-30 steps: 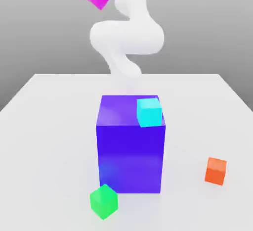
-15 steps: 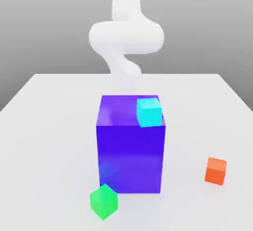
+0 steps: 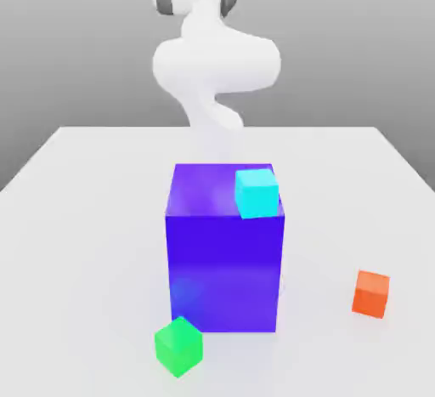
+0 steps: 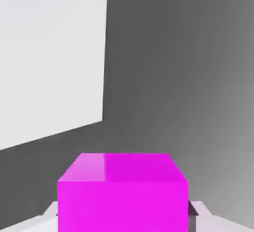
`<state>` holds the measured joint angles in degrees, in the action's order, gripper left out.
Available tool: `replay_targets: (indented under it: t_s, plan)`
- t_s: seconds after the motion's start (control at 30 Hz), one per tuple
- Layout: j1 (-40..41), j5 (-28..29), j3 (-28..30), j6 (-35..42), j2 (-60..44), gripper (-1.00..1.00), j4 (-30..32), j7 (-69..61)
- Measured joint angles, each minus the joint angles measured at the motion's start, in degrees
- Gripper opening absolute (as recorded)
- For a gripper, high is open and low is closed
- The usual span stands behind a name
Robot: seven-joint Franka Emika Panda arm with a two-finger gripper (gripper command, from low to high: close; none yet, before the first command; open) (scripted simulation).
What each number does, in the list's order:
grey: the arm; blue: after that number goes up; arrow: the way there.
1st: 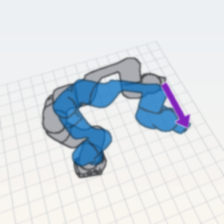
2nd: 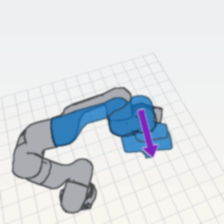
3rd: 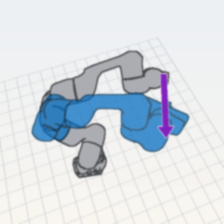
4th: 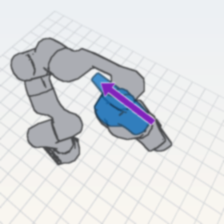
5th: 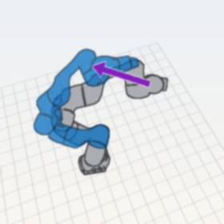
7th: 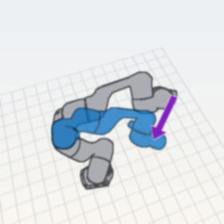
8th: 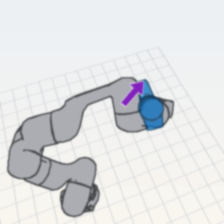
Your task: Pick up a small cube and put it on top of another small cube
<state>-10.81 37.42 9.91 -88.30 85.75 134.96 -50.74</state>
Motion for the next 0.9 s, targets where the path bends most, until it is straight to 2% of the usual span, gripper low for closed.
replay_targets:
  t_s: [0.23, 0.5, 0.9]
  plan:
    - [-4.34, 4.33, 12.71, -1.72, 2.2, -1.0, 1.94, -7.81]
    - [-11.36, 10.22, 28.11, -5.72, -0.1, -1.0, 4.28, -15.06]
    - [-30.05, 20.8, 51.24, -14.08, -10.1, -1.0, 7.23, -21.19]
